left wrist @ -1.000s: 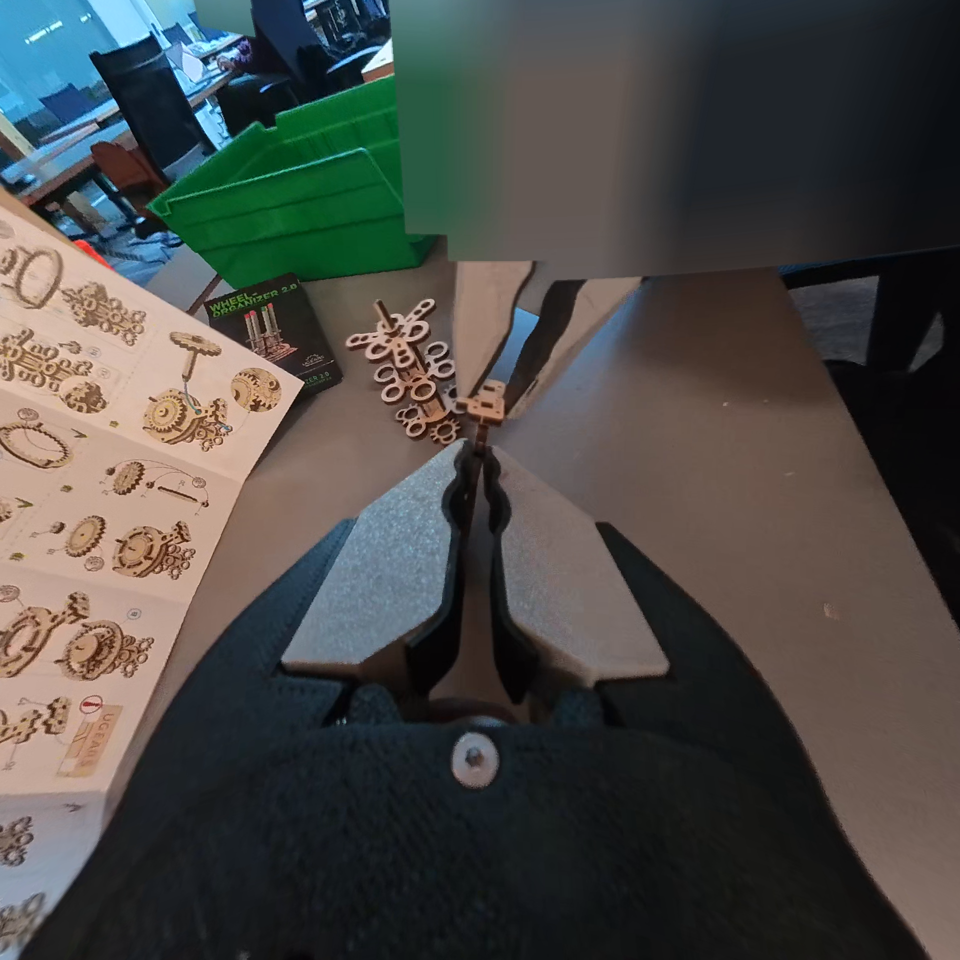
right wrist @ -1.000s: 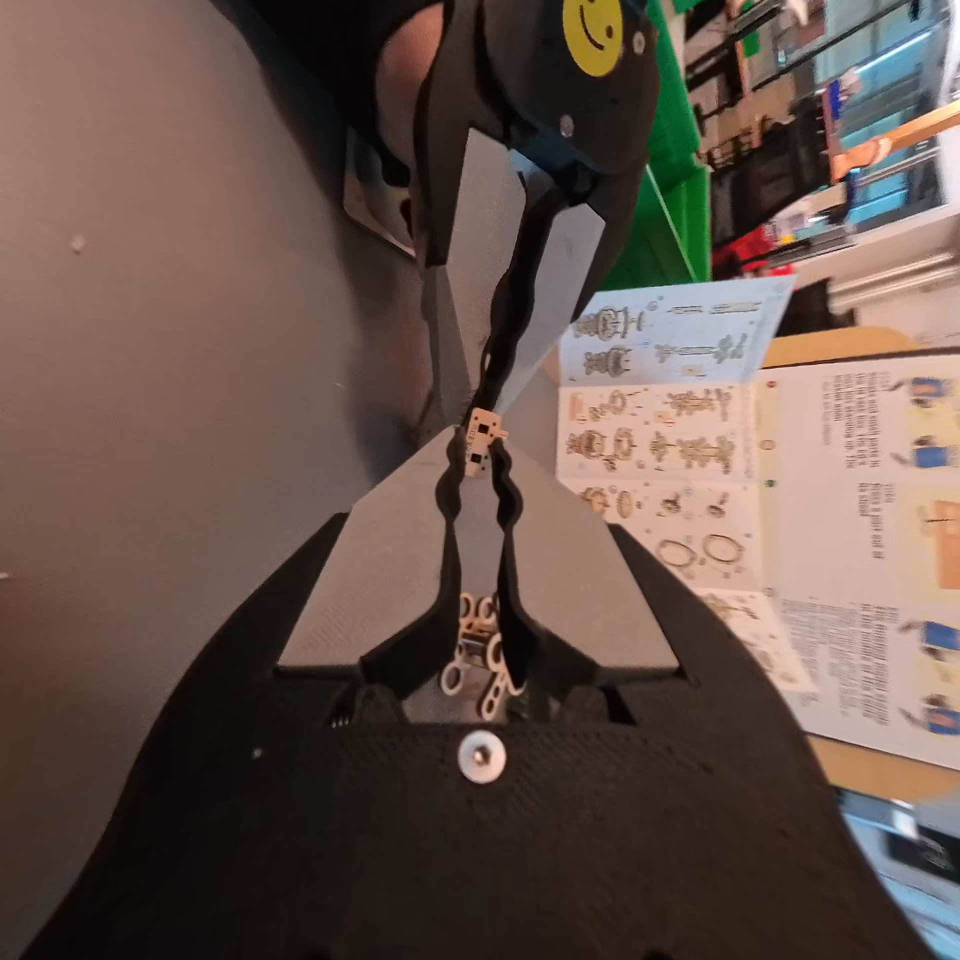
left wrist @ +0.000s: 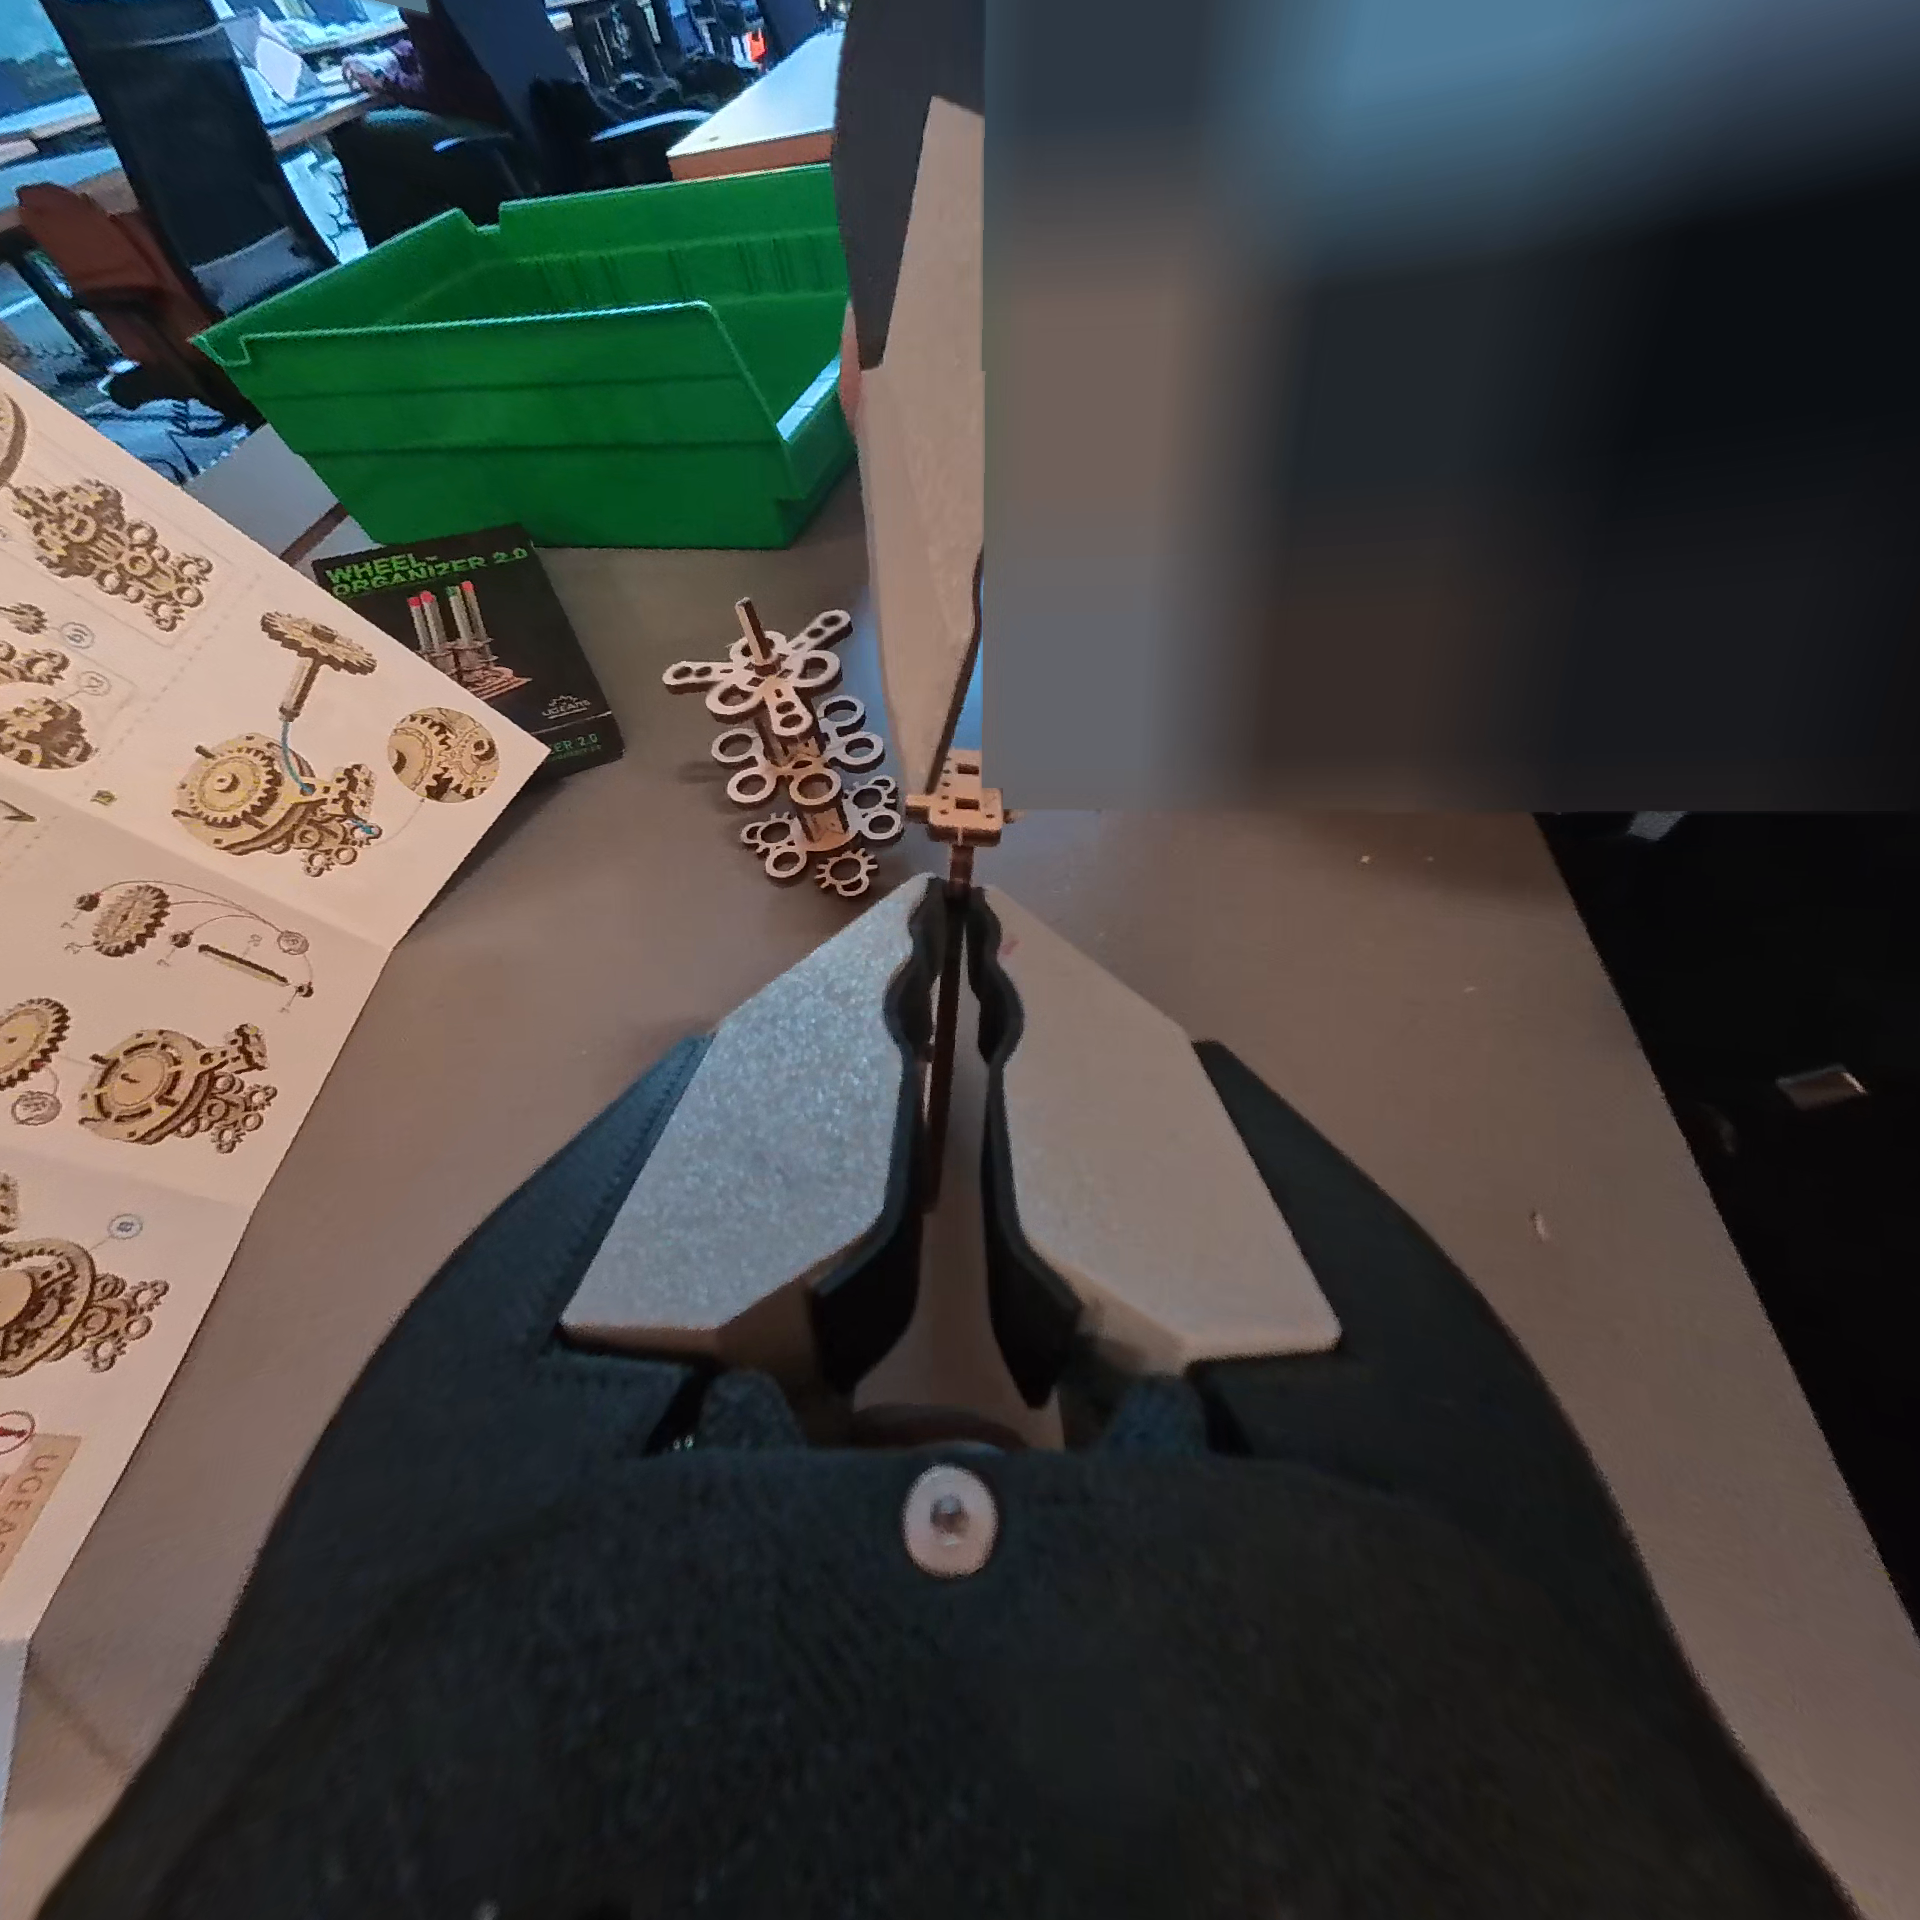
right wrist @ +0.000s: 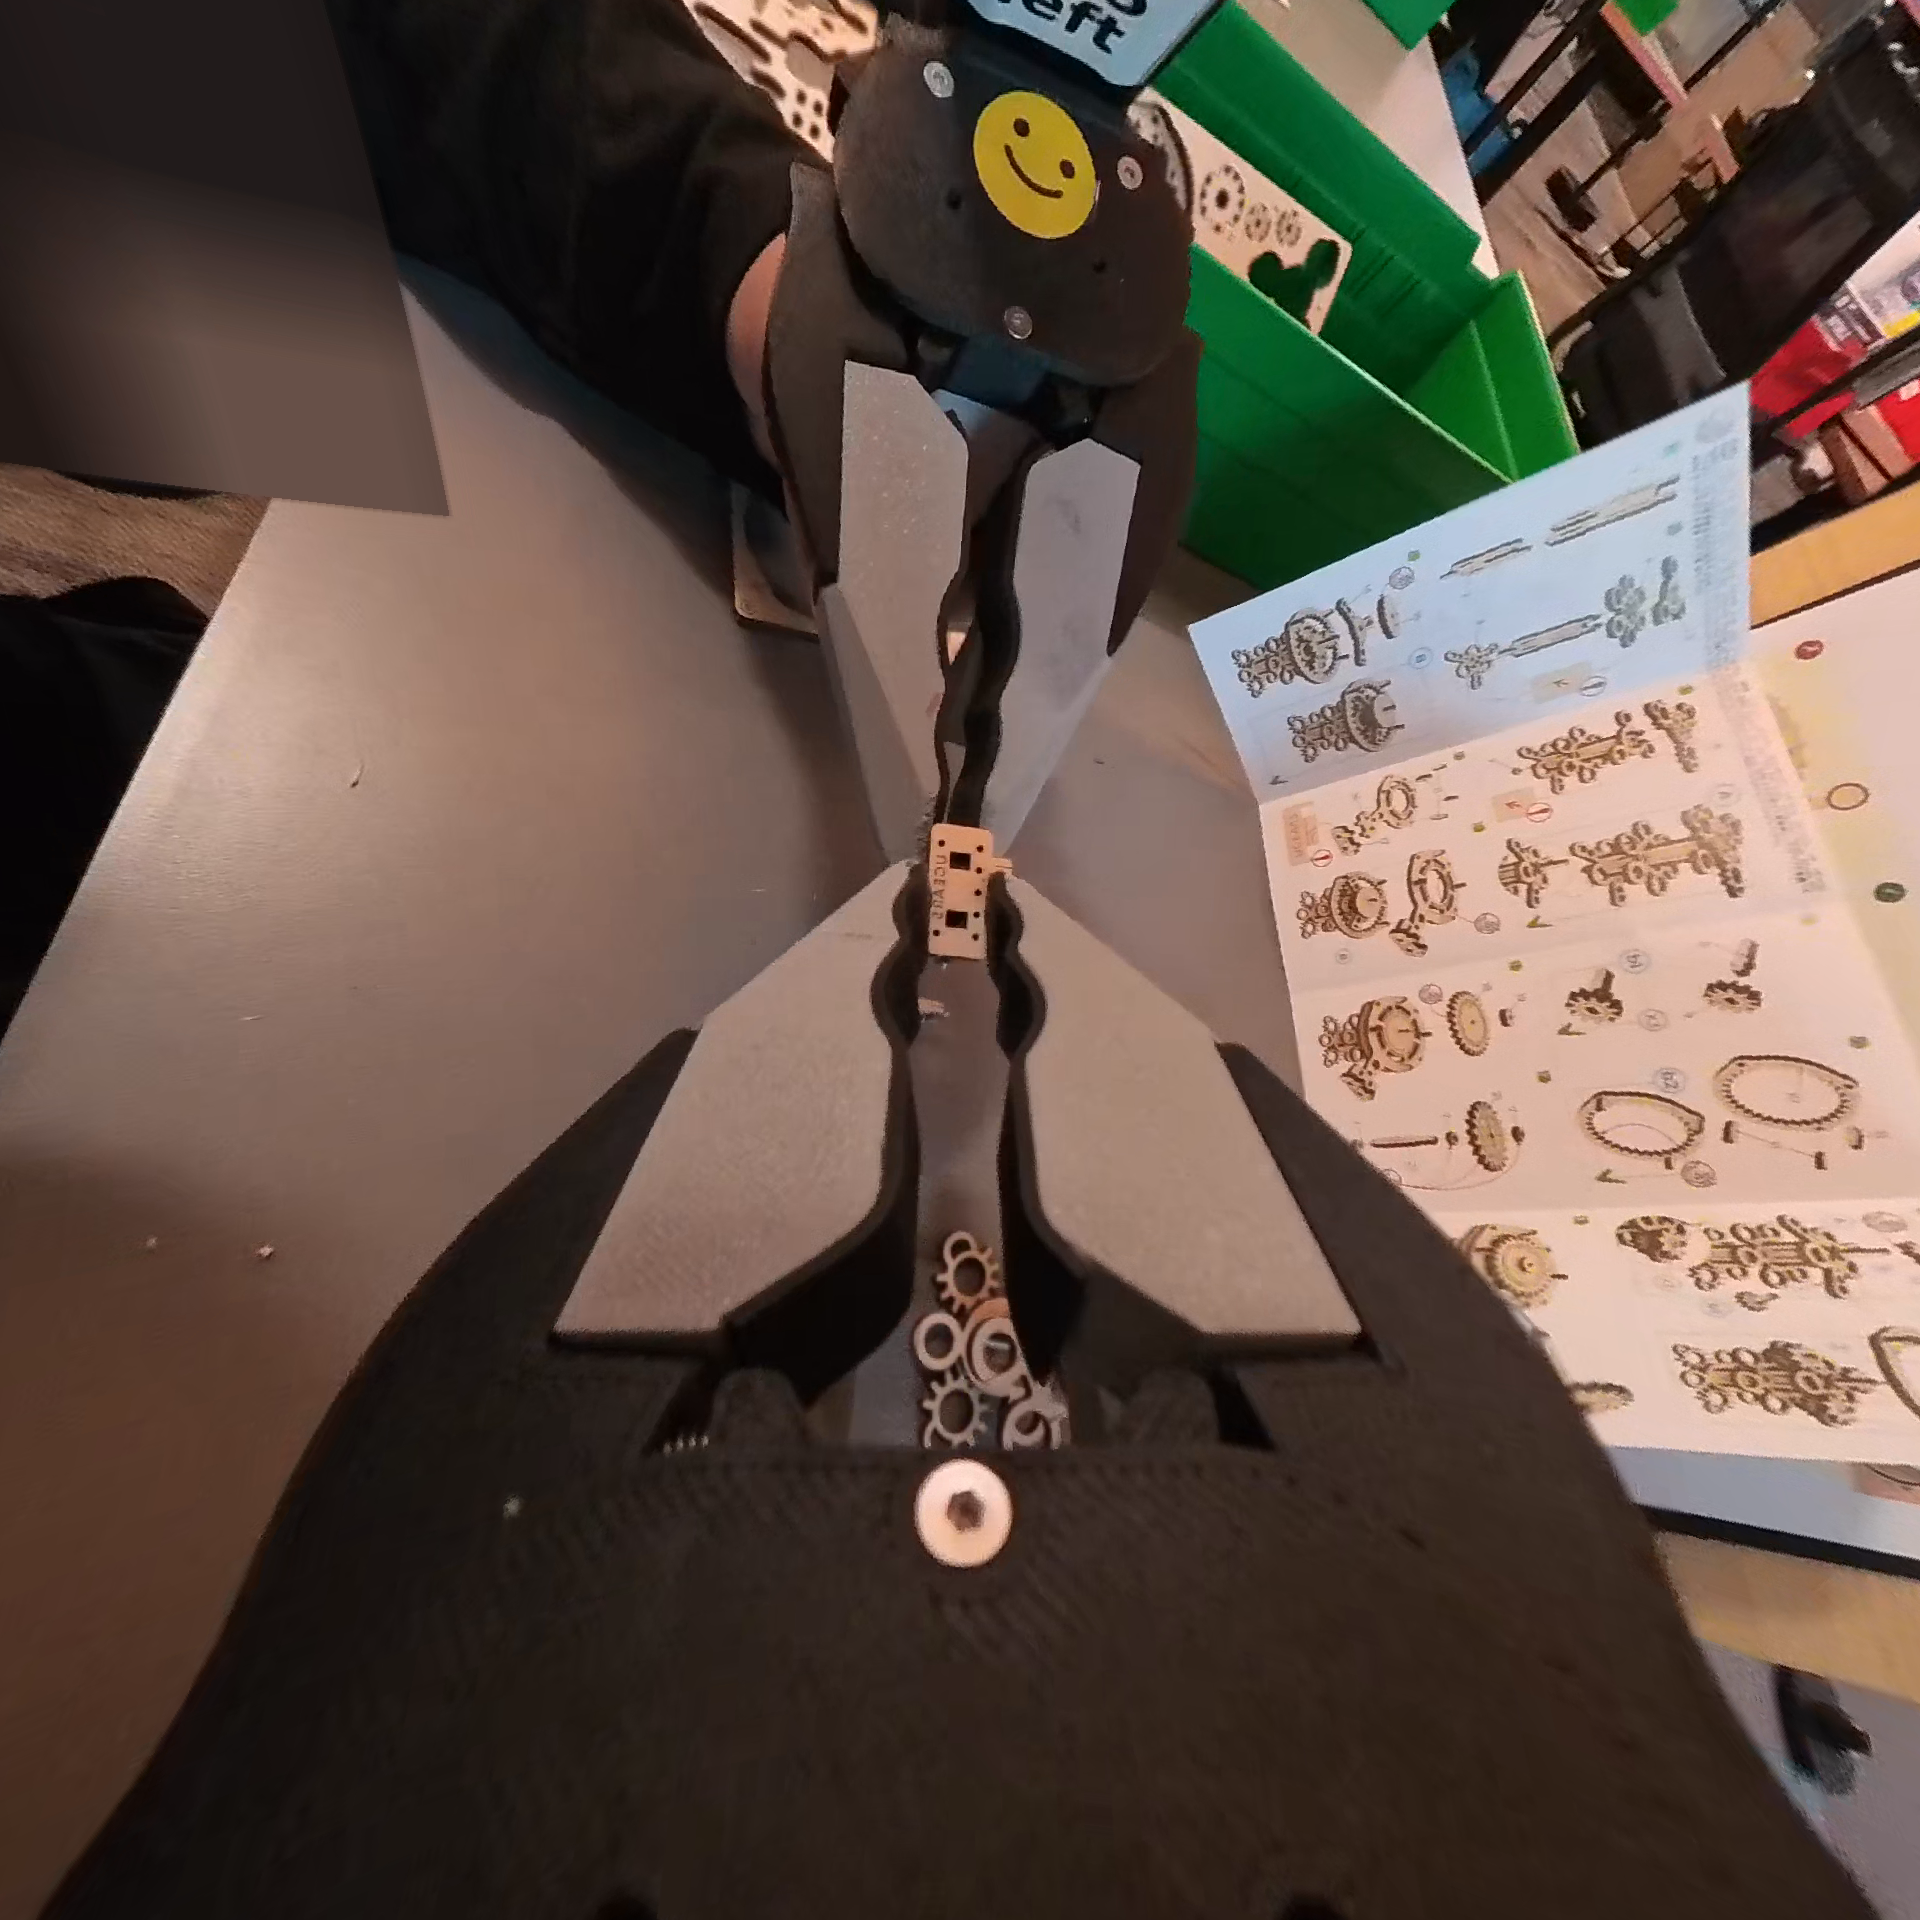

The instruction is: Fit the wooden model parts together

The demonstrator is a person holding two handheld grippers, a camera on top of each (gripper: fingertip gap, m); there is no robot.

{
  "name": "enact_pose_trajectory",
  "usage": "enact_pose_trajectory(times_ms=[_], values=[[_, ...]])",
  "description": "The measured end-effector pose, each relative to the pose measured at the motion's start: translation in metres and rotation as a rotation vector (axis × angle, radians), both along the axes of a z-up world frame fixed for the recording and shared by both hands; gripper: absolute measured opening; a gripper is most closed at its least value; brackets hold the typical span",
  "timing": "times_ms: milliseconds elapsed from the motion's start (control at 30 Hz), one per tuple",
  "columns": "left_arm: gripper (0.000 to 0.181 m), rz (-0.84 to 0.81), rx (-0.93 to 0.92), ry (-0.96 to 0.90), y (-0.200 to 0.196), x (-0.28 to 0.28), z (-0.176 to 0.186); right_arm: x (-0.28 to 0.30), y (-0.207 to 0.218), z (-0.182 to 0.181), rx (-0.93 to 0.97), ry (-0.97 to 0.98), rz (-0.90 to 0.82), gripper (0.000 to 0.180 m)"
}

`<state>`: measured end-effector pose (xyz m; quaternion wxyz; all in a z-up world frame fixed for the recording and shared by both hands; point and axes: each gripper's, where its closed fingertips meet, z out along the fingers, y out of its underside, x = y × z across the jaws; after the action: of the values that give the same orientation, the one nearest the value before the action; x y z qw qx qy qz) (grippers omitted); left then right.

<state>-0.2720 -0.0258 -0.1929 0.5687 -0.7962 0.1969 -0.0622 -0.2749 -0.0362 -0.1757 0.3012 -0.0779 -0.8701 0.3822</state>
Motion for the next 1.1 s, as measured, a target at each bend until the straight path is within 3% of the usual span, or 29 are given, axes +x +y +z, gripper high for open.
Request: enact_pose_trajectory(times_ms=[67, 167, 433, 633, 800, 967, 1100], values=[[0.000, 0.003, -0.007, -0.026, 0.000, -0.002, 0.001, -0.002, 0.000, 0.001, -0.039, -0.029, -0.010, 0.008], [0.000, 0.022, -0.032, -0.125, 0.002, -0.007, 0.002, -0.009, 0.003, 0.001, -0.132, -0.225, -0.032, 0.008], [0.000, 0.062, -0.094, -0.653, 0.005, -0.020, 0.009, -0.032, 0.005, 0.007, -0.220, -0.620, -0.082, 0.008], [0.000, 0.074, -0.070, -0.749, -0.002, -0.032, 0.018, -0.045, -0.002, 0.013, -0.357, -0.869, -0.042, 0.008], [0.000, 0.089, -0.044, -0.806, -0.003, -0.038, 0.021, -0.051, -0.003, 0.016, -0.368, -0.887, -0.038, 0.008], [0.000, 0.107, -0.008, -0.781, -0.003, -0.041, 0.023, -0.053, -0.004, 0.017, -0.277, -0.698, -0.050, 0.008], [0.000, 0.099, 0.035, -0.823, -0.002, -0.043, 0.029, -0.055, -0.002, 0.024, -0.444, -0.690, -0.055, 0.008]])
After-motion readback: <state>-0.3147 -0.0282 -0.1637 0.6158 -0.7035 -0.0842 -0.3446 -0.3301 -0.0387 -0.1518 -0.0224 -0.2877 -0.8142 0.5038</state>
